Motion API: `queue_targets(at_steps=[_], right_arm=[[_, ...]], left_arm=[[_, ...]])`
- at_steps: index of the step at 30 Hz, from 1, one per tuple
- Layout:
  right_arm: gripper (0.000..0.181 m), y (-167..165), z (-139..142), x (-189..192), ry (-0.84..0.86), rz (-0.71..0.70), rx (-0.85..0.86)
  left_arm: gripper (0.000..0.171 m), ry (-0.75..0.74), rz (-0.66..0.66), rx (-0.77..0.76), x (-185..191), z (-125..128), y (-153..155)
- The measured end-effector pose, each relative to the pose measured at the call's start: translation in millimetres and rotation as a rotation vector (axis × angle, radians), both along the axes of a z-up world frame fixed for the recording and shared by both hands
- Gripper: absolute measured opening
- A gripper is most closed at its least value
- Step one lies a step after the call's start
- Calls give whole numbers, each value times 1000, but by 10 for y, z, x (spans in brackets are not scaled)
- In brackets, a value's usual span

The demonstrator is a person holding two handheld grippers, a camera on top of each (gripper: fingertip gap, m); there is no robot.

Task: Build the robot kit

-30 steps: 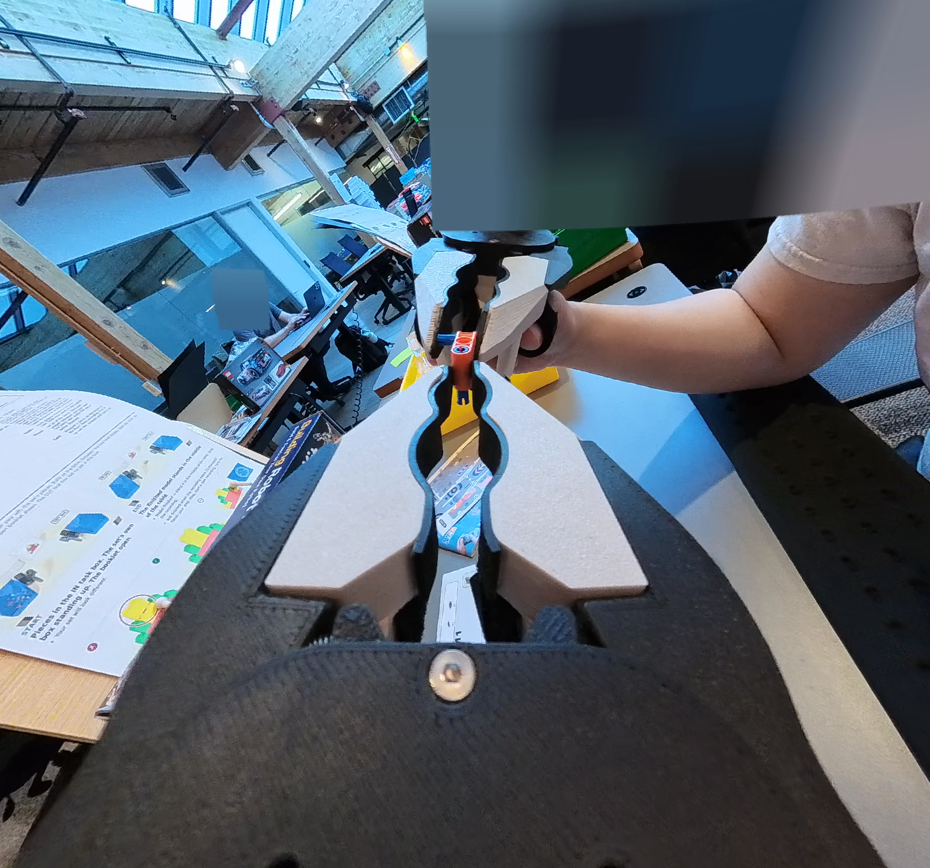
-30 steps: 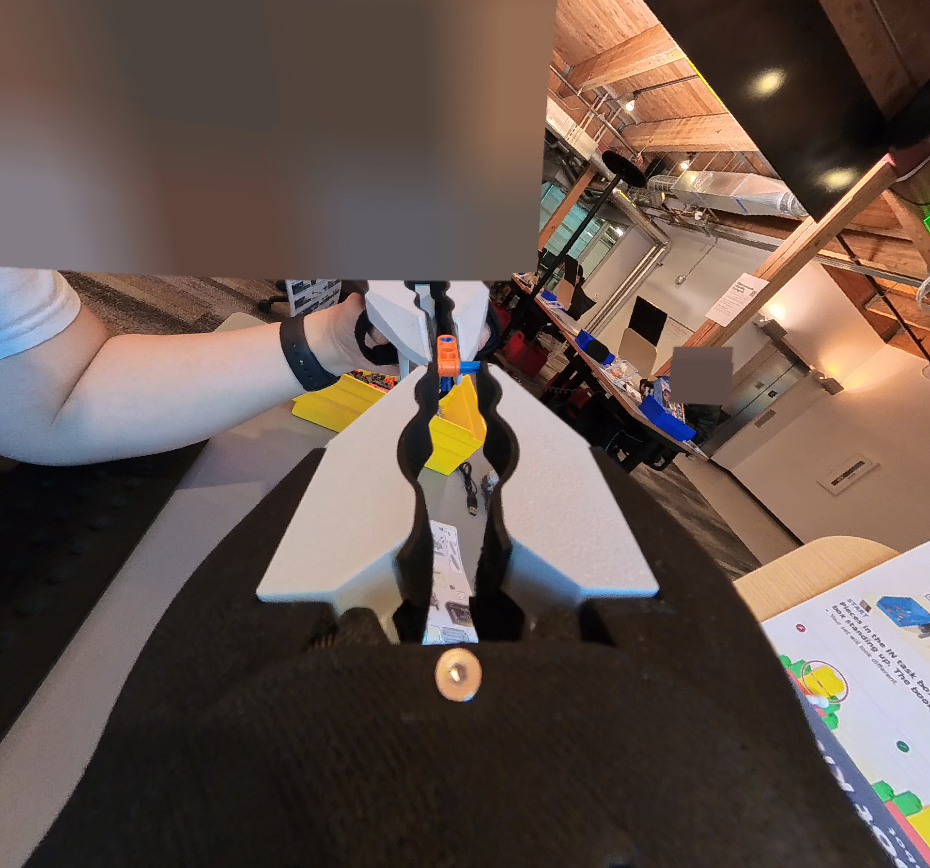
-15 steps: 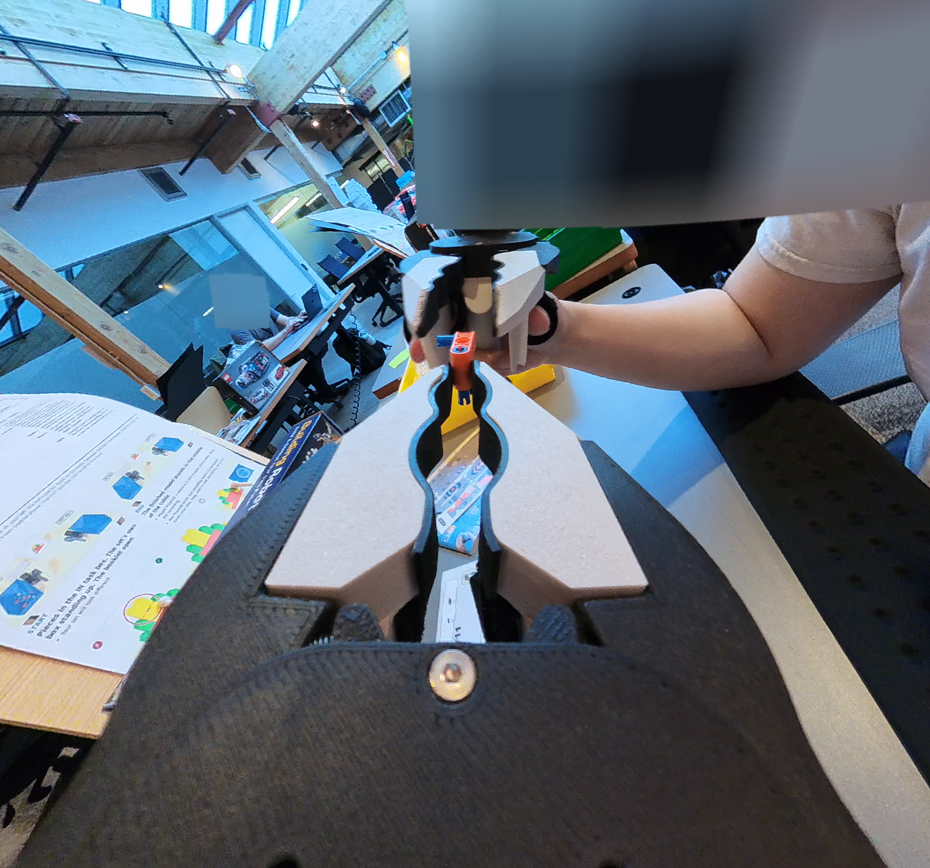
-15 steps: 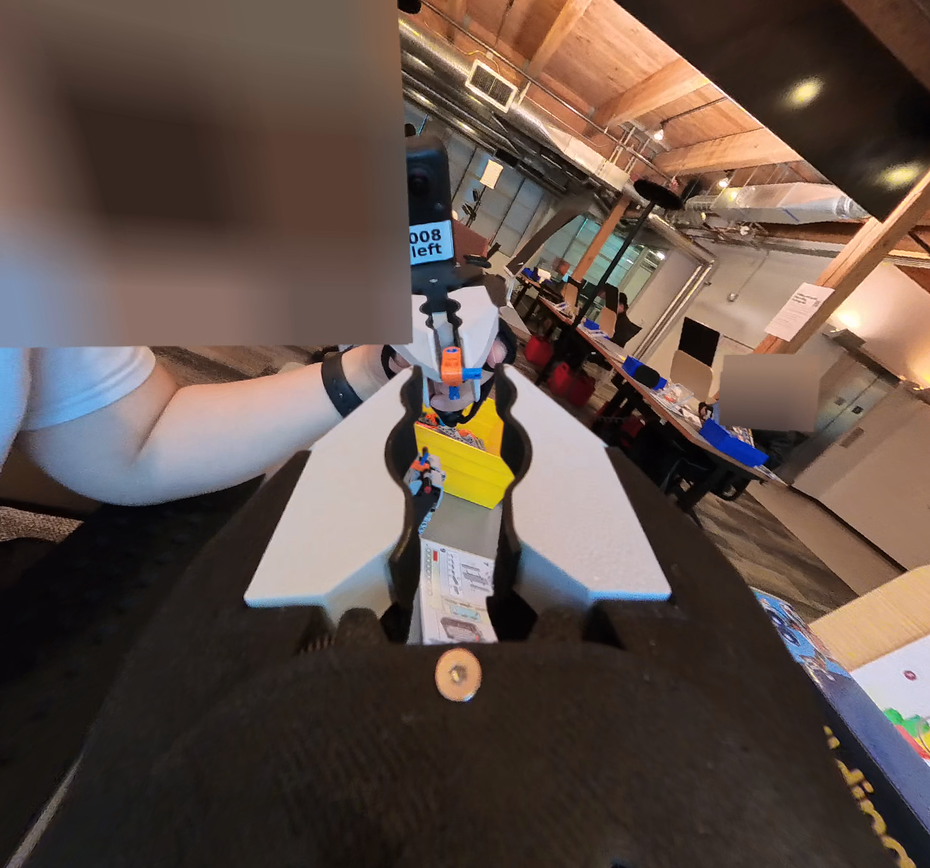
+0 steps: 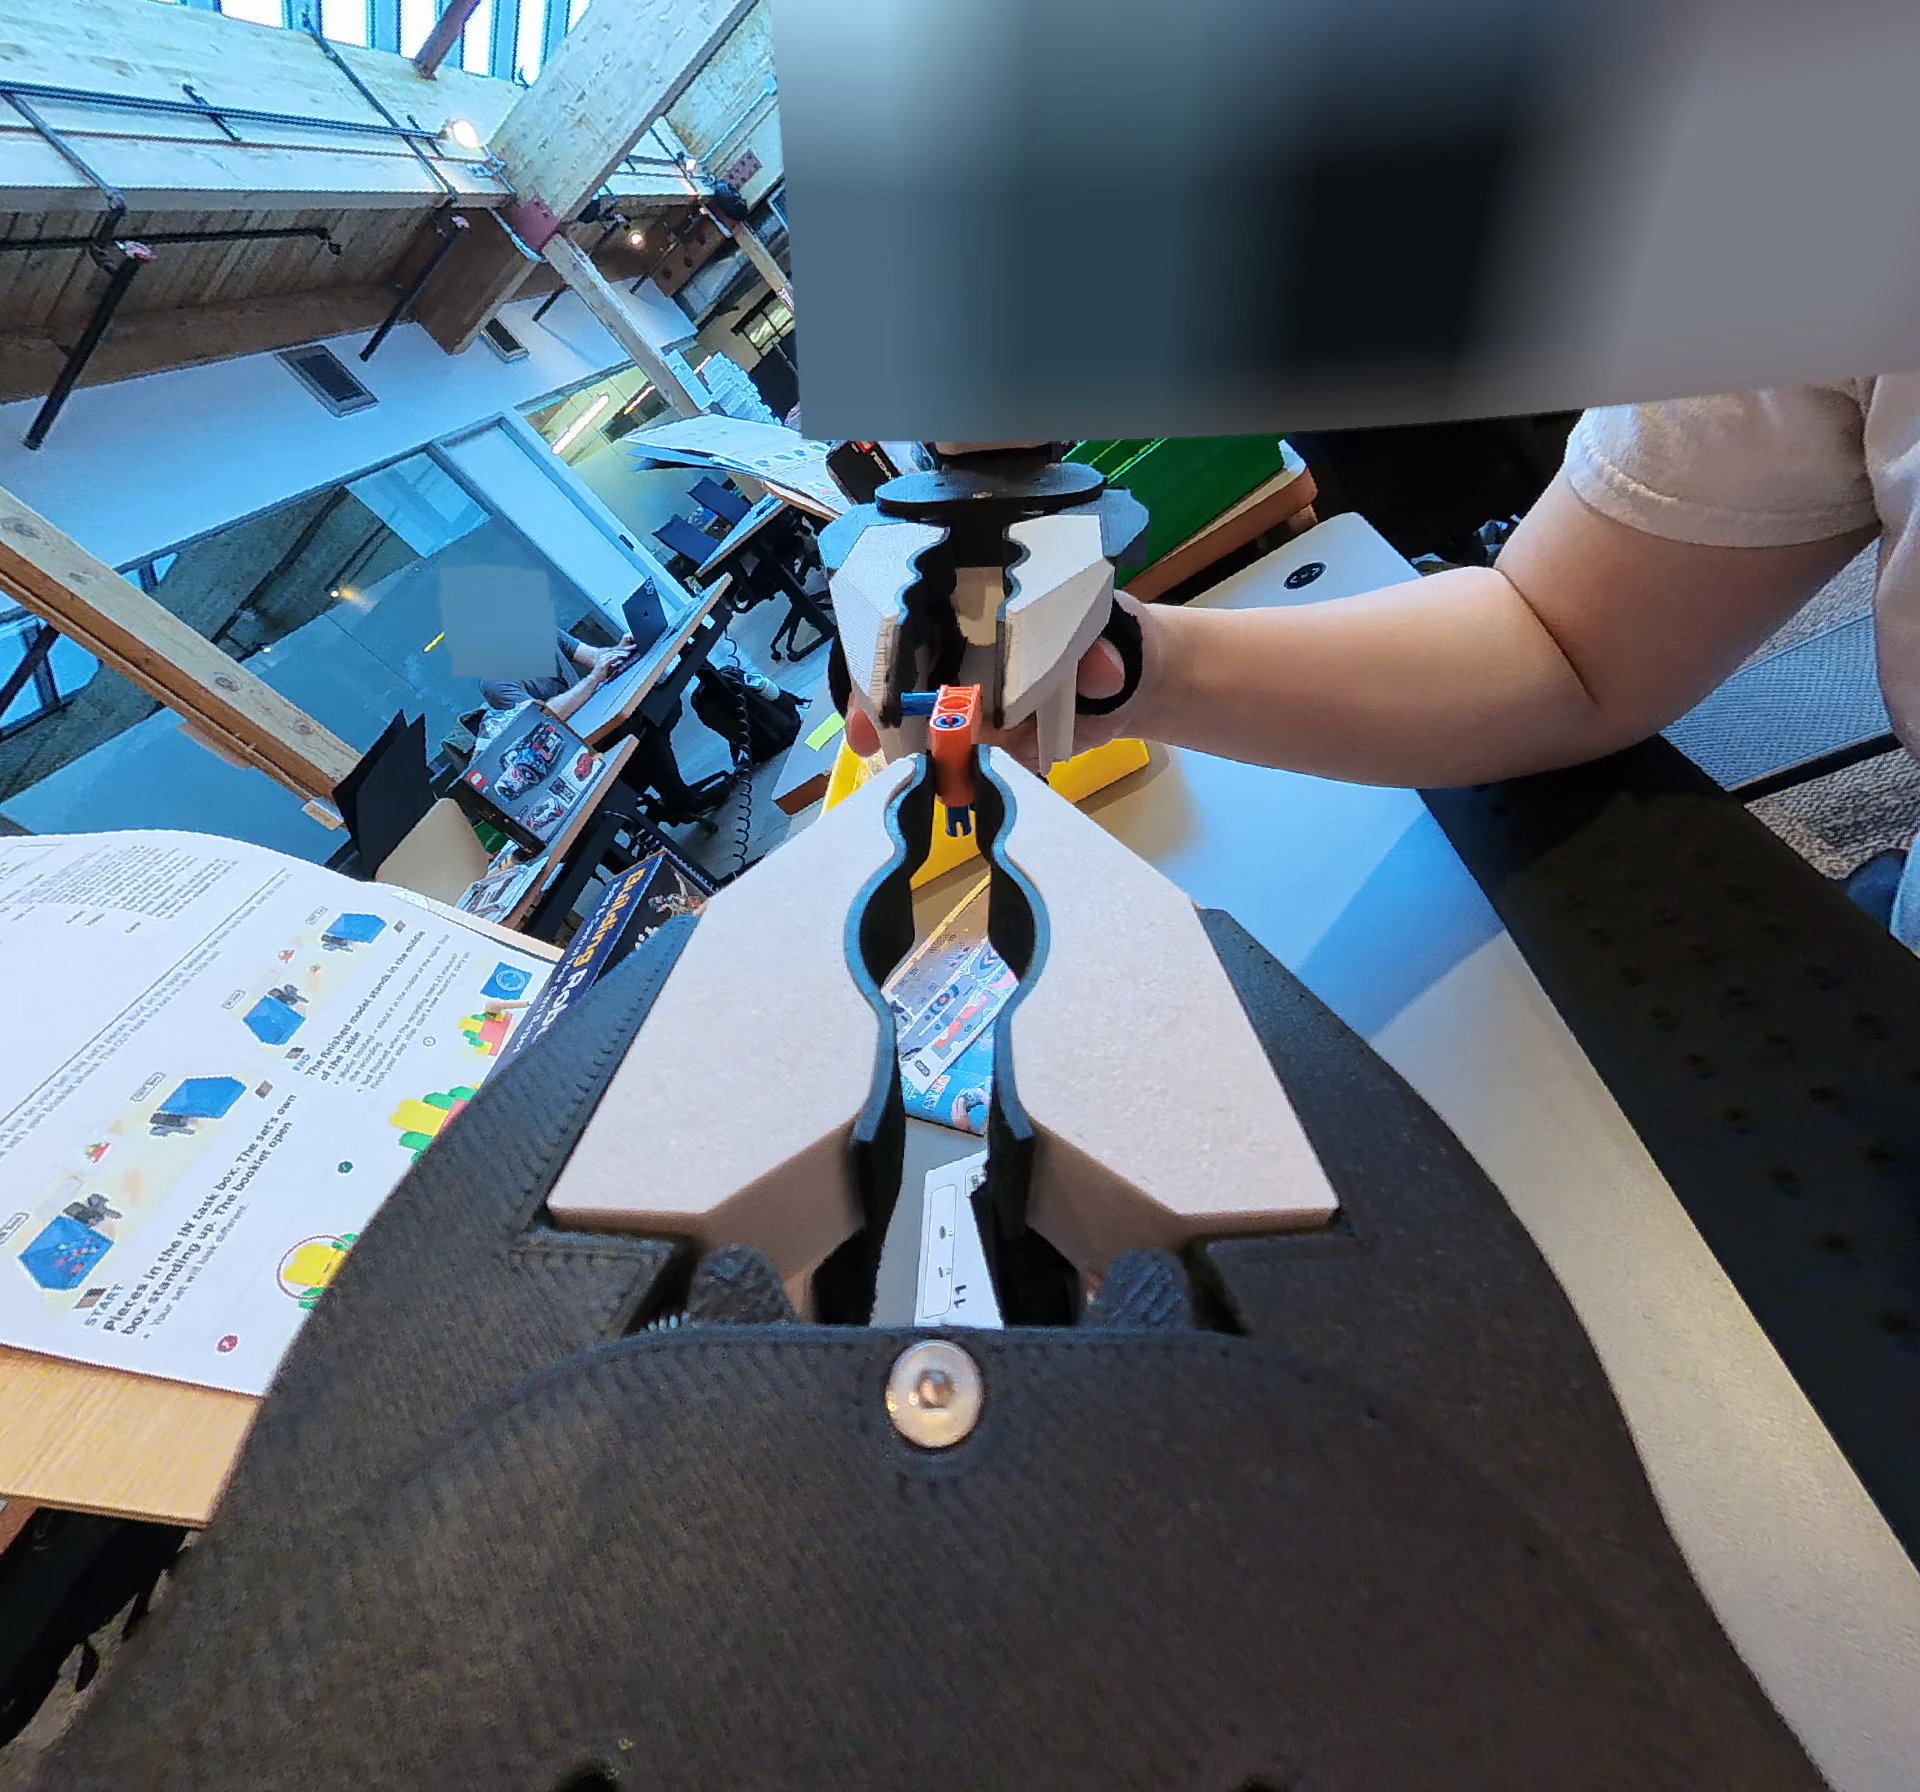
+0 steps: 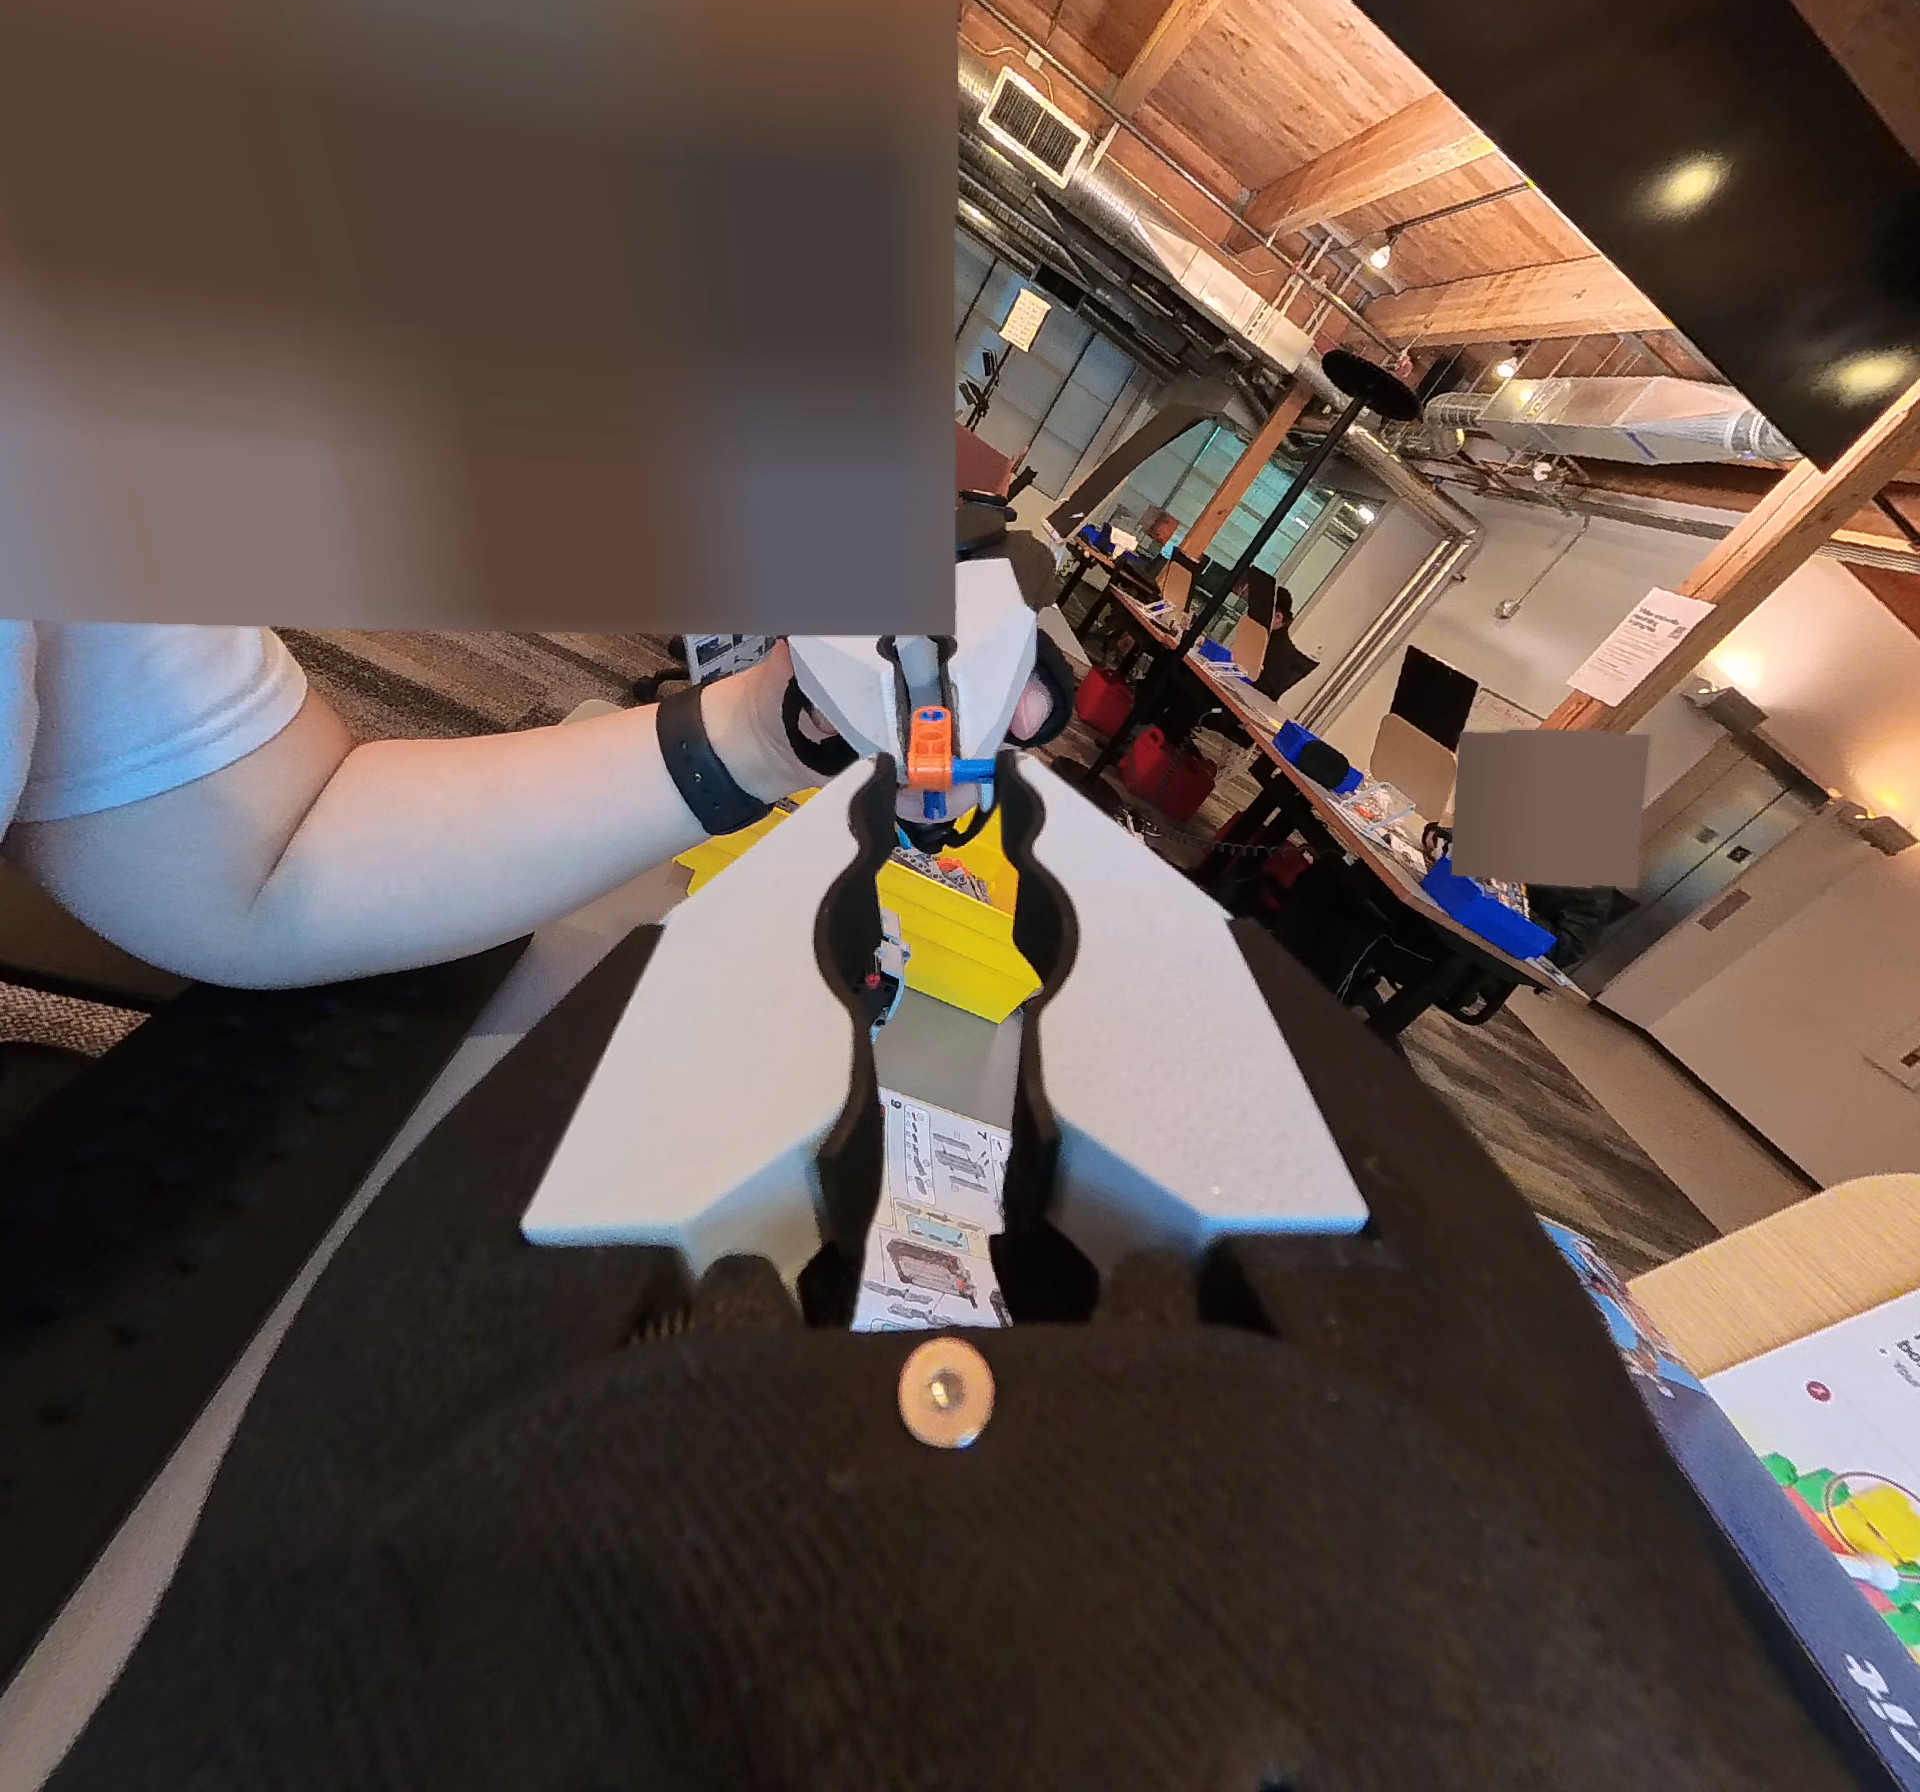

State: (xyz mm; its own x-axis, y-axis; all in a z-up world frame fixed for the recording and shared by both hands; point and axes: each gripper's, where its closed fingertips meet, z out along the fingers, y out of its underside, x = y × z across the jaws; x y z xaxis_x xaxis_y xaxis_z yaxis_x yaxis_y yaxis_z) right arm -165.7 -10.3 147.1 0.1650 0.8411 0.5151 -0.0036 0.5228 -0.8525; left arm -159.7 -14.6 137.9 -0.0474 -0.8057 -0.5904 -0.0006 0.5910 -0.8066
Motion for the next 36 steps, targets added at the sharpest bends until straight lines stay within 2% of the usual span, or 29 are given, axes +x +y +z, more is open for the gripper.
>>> queue_targets(at_steps=[36], right_arm=[[15, 41, -23, 5, -1, -7, -15]], left_arm=[[5, 16, 20, -2, 8, -18, 28]])
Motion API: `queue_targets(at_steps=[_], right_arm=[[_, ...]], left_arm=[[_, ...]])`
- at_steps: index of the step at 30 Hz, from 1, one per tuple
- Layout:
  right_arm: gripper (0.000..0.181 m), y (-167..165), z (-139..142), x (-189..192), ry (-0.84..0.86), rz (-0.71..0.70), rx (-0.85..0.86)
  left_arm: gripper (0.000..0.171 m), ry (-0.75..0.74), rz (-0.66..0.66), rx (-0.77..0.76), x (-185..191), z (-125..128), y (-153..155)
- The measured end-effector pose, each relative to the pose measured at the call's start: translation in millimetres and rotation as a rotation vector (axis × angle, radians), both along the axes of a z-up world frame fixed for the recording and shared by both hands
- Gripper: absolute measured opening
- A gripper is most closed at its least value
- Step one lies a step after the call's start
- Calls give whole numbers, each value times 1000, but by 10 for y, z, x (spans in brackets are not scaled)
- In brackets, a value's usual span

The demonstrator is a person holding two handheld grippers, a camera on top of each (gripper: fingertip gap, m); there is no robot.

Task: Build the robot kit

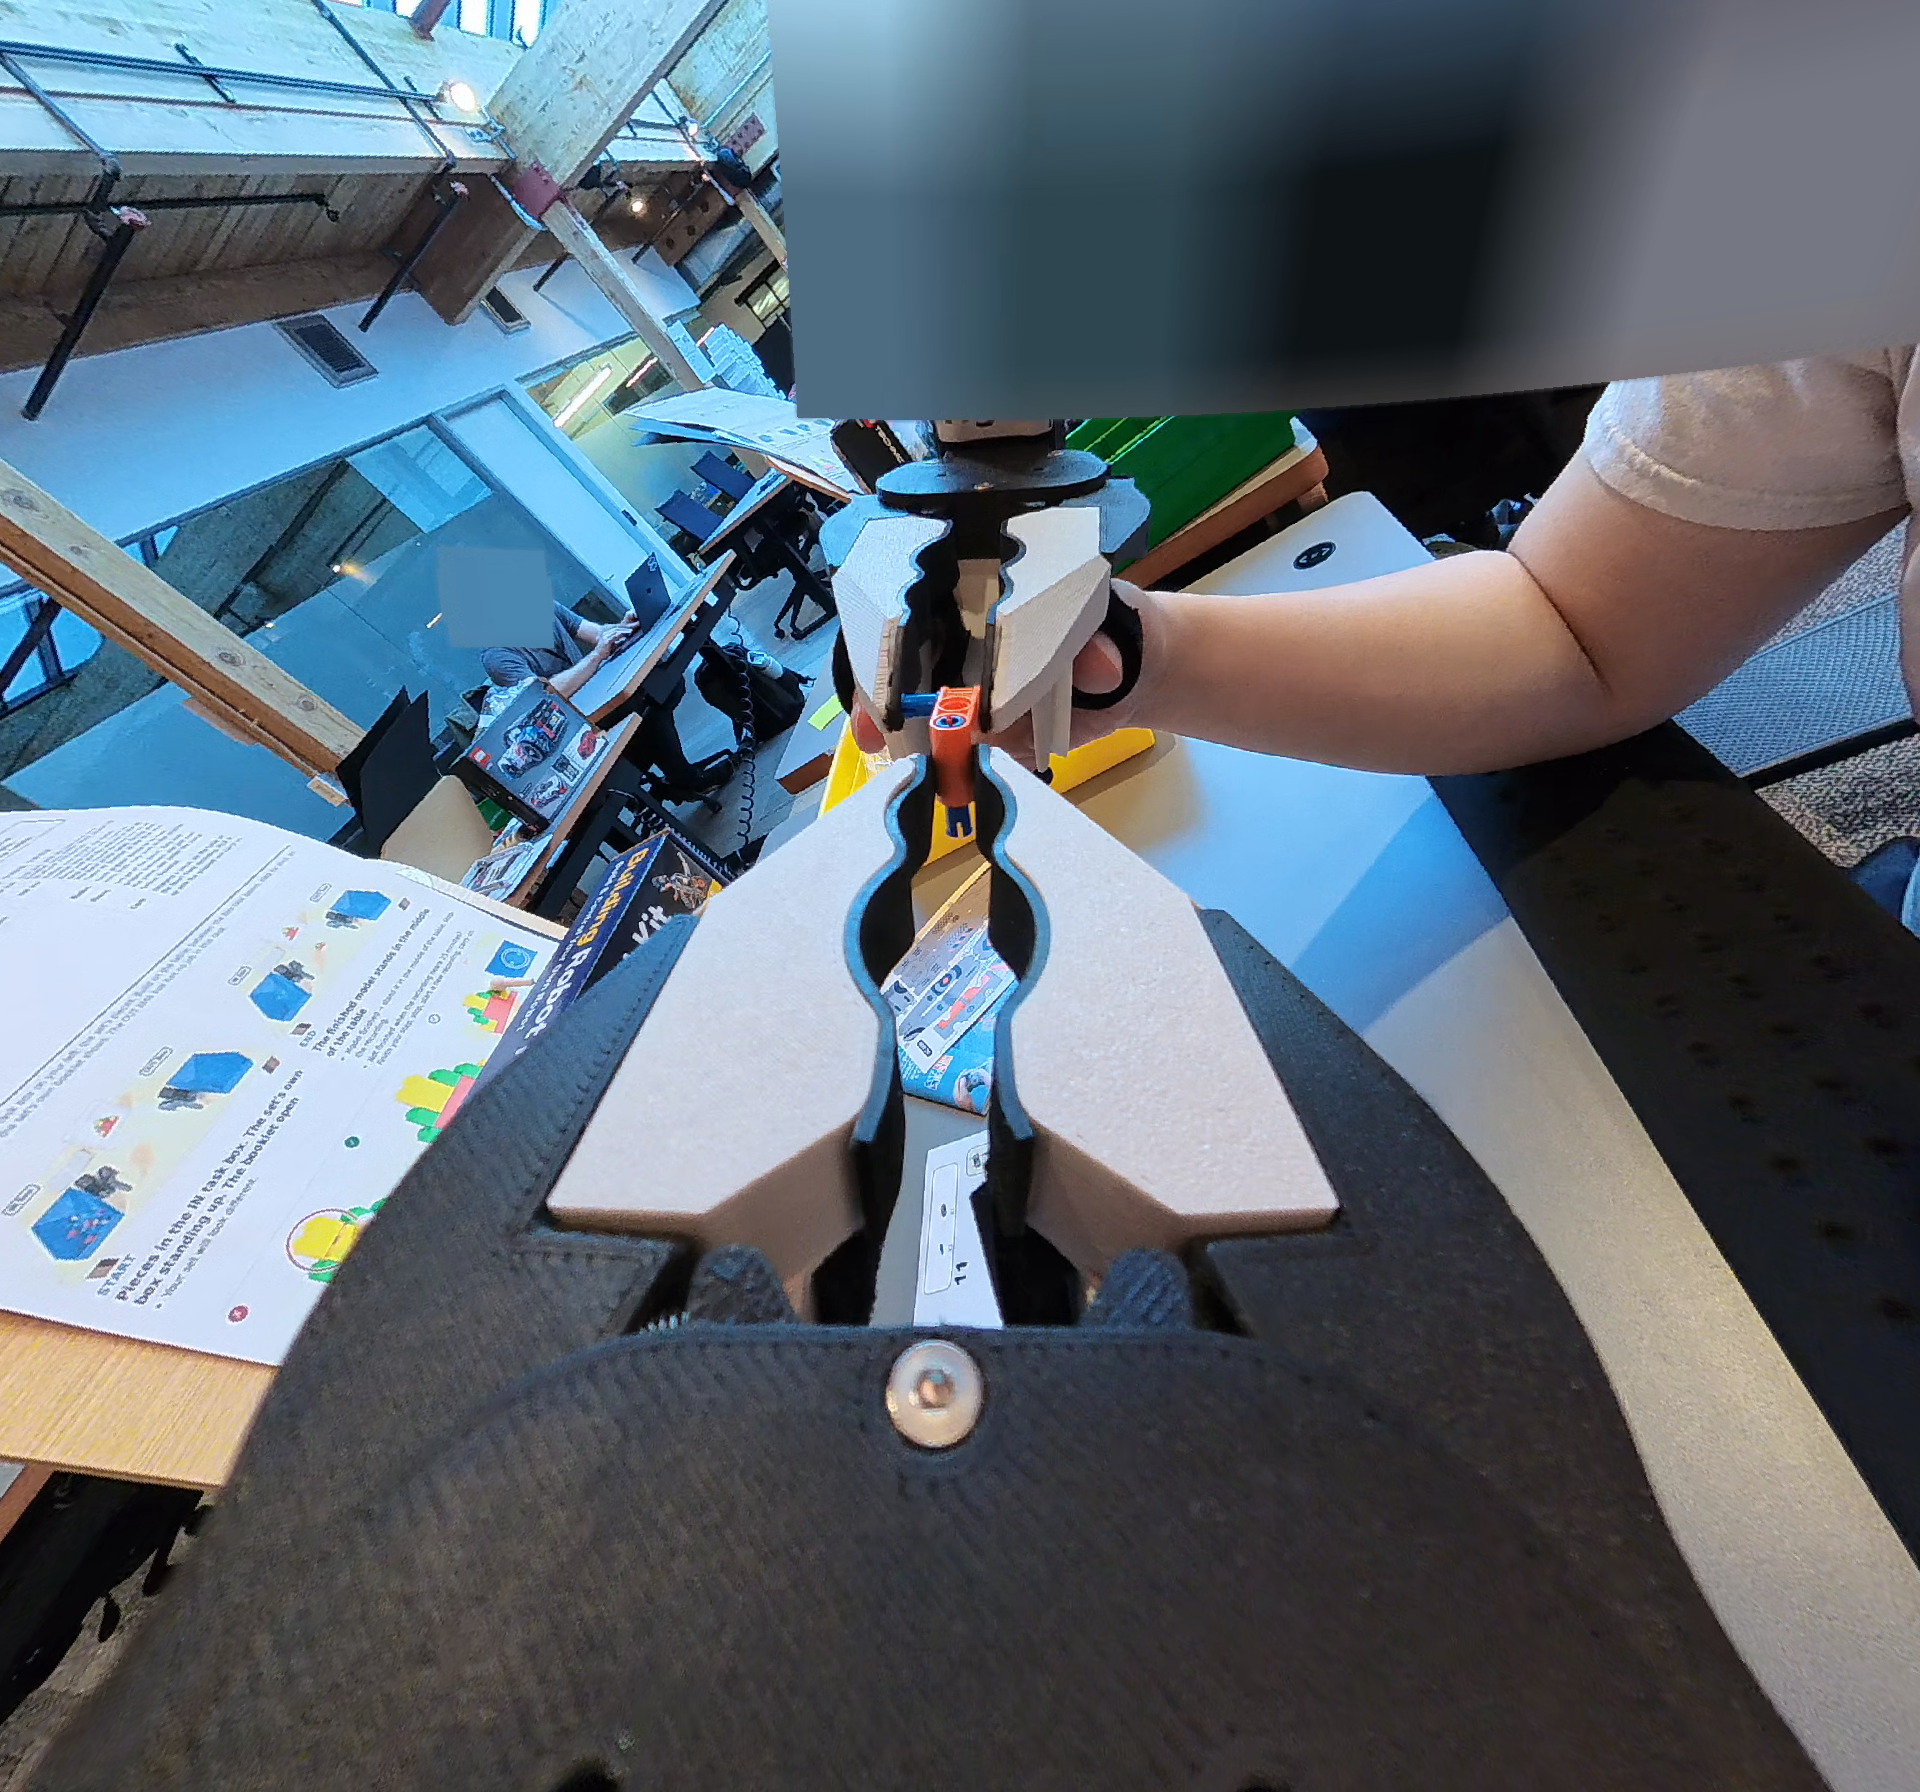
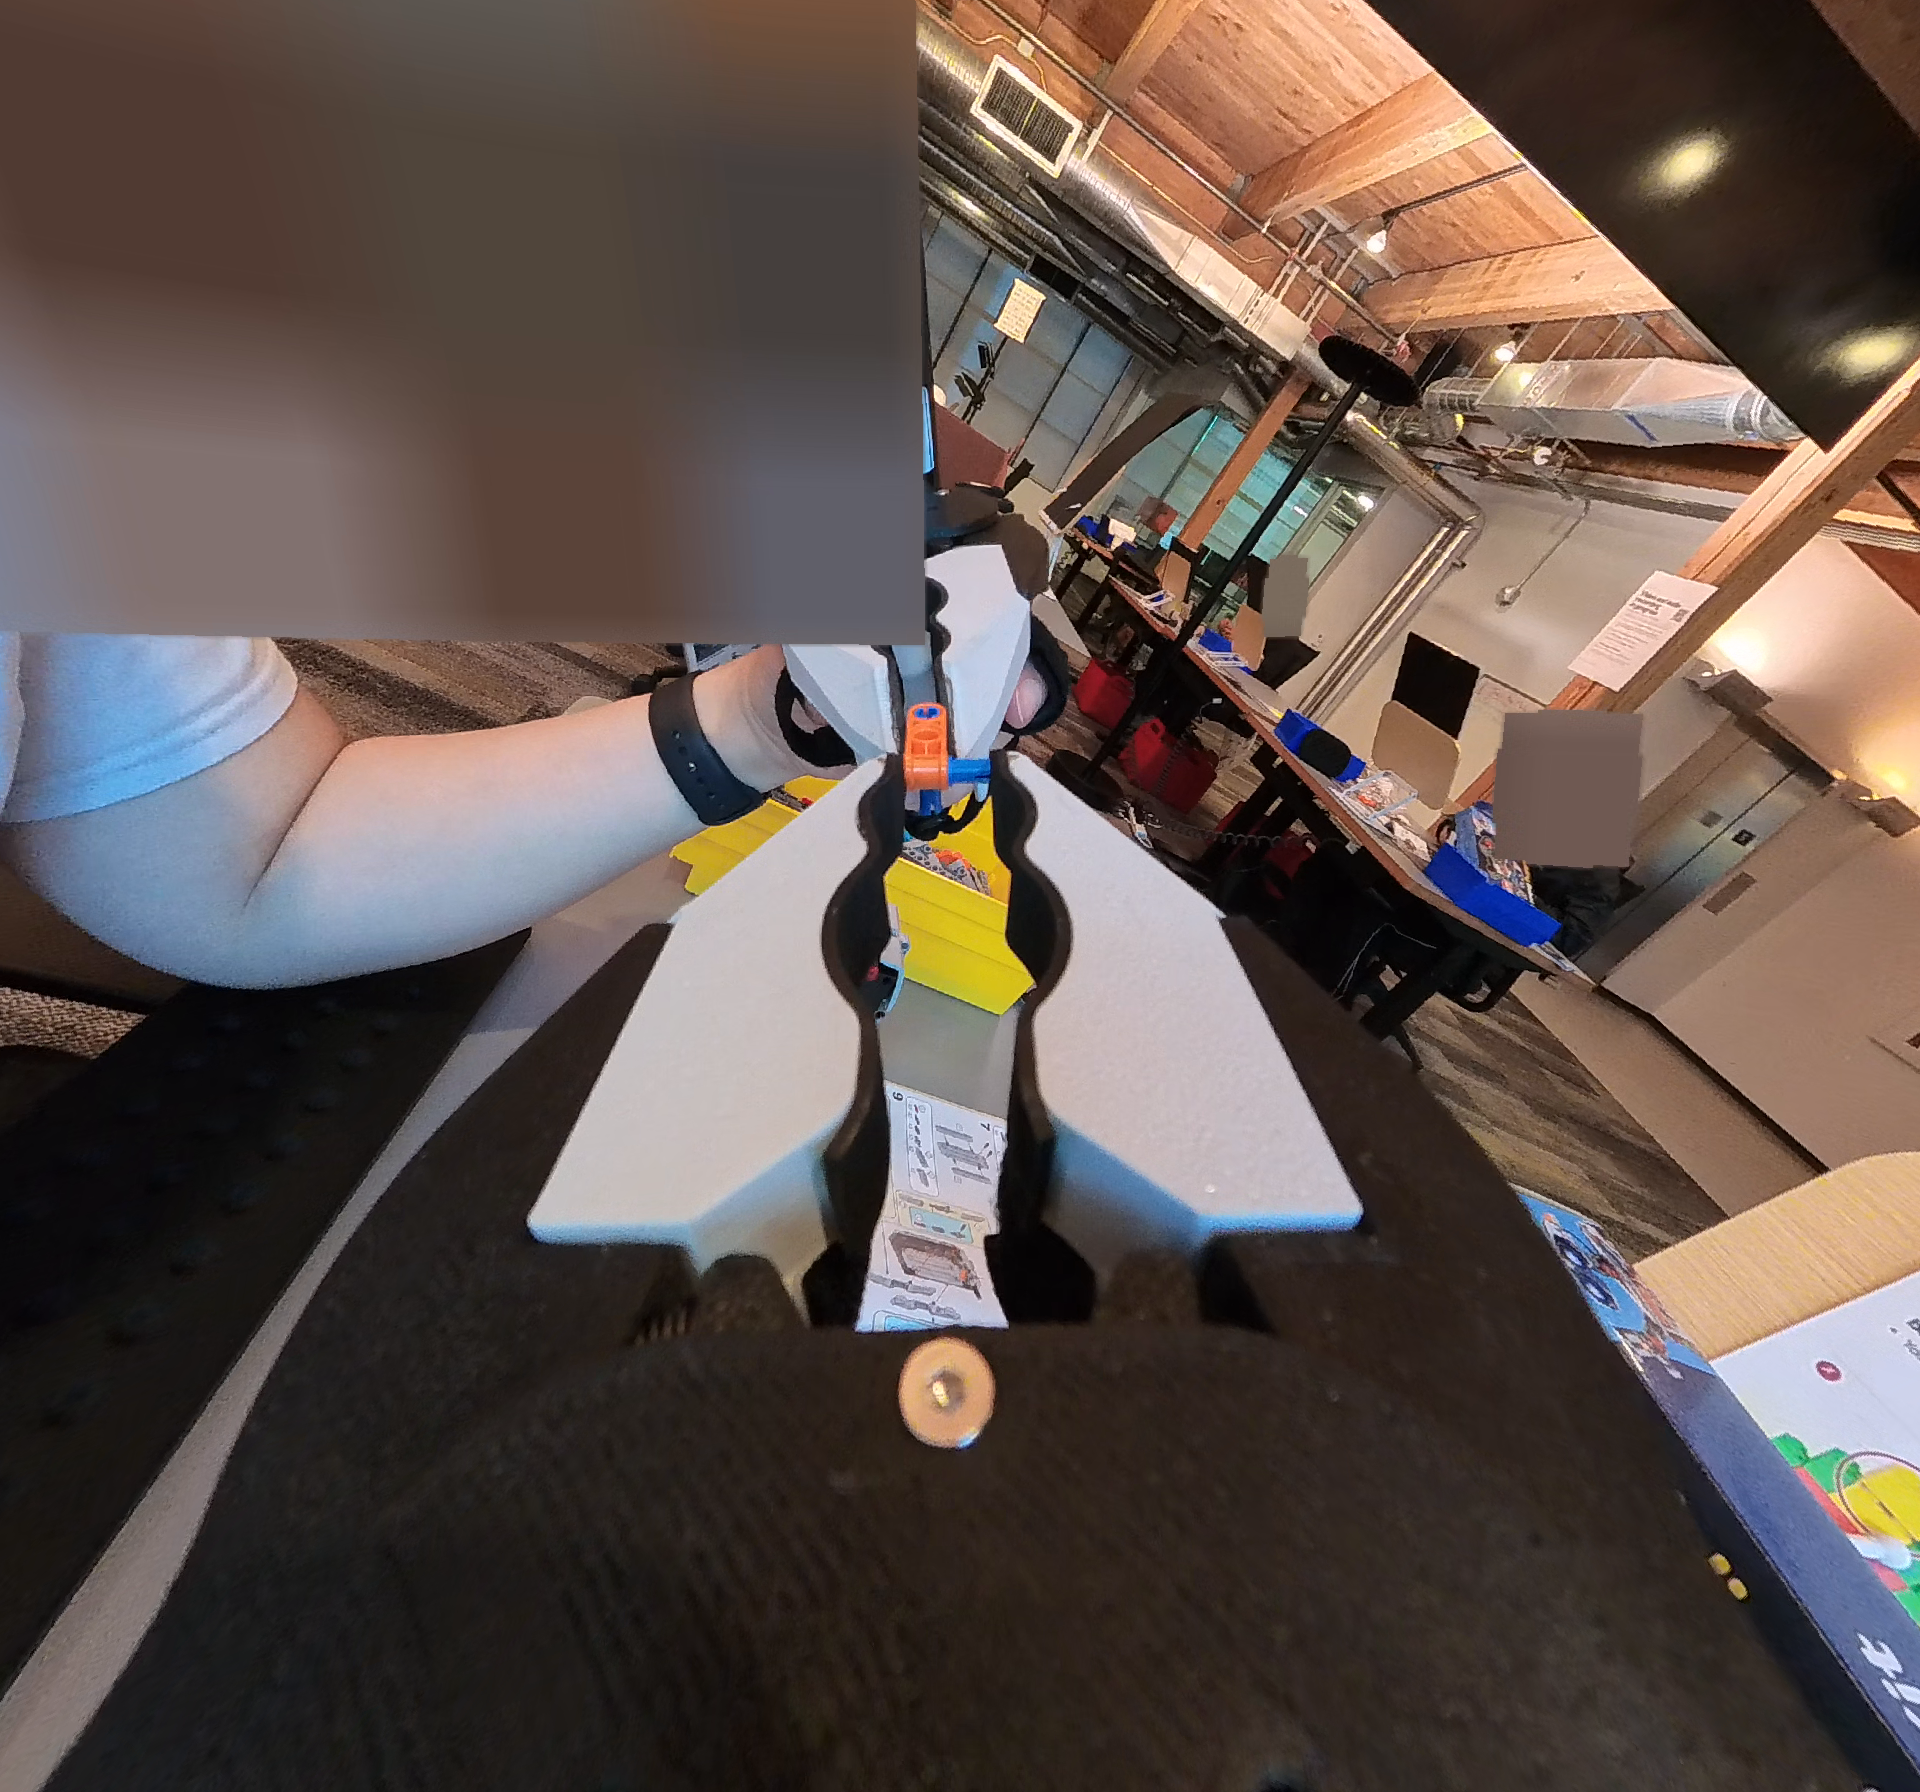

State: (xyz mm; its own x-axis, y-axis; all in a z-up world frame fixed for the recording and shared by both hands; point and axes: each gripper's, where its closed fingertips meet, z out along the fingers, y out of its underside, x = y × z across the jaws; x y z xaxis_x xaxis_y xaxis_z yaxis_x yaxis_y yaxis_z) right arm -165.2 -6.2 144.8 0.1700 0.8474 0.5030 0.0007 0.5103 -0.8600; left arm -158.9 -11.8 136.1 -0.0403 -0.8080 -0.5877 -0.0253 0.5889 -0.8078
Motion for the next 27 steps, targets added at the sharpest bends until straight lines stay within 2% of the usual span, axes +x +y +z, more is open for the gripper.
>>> queue_targets(at_steps=[27], right_arm=[[14, 46, -17, -34, 16, -30, 19]], left_arm=[[5, 0, 8, -30, -31, -5, 48]])
